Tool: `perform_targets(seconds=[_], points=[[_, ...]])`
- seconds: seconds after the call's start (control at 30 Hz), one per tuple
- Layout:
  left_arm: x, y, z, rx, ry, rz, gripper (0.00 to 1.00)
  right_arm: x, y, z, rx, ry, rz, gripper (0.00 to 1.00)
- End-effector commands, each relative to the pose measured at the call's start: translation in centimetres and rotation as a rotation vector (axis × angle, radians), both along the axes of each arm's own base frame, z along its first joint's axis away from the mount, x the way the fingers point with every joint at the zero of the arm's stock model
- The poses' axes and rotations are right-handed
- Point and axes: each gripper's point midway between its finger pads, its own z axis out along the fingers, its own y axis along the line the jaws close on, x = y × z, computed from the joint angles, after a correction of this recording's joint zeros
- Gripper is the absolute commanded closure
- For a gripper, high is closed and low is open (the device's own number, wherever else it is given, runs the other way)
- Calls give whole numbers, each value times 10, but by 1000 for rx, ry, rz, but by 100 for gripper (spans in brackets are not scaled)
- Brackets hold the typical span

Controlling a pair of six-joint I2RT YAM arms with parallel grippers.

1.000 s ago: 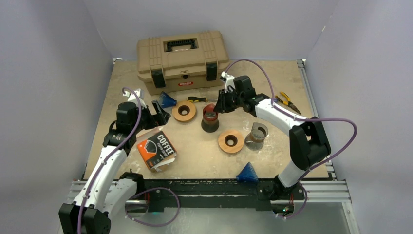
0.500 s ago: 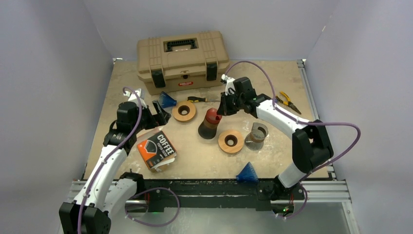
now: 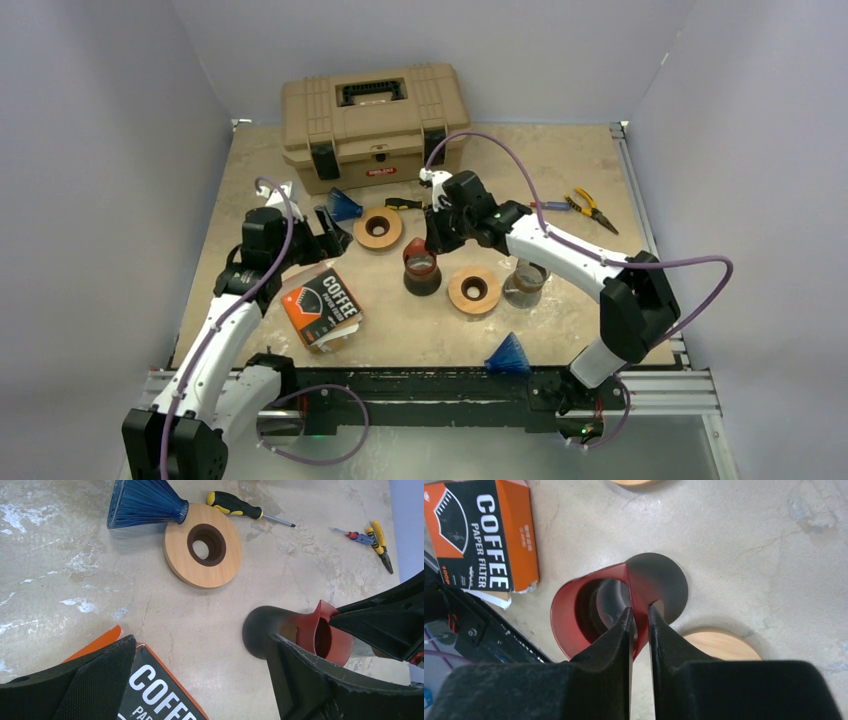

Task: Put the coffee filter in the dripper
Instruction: Place the coffee server at the center of the board, then pick up the dripper holder from the center of the board.

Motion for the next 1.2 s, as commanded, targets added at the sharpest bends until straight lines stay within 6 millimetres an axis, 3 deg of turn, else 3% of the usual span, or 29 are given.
perform_targets(seconds=[0.0,0.13,0.27,0.47,0.67,0.9,1.17], points=[[8,-6,11,-34,-36,-13,1,11,3,27,10,-74,-11,79],[9,-7,8,-36,-27,-16,1,-1,9,33,59,-48,33,72],[10,-8,7,-37,-18,-20,1,-7,15,47,133,-51,65,57],[13,-5,2,-23,-1,-9,1,-6,11,66,257,-43,92,49],[18,11,-13,42,76,76,3,2,-18,86,466,-8,93,46],[32,8,-22,24,110,93,7,10,-50,88,540,-19,16,43],[58,-25,-33,-16,131,69,11,8,-60,73,532,10,-3,42]])
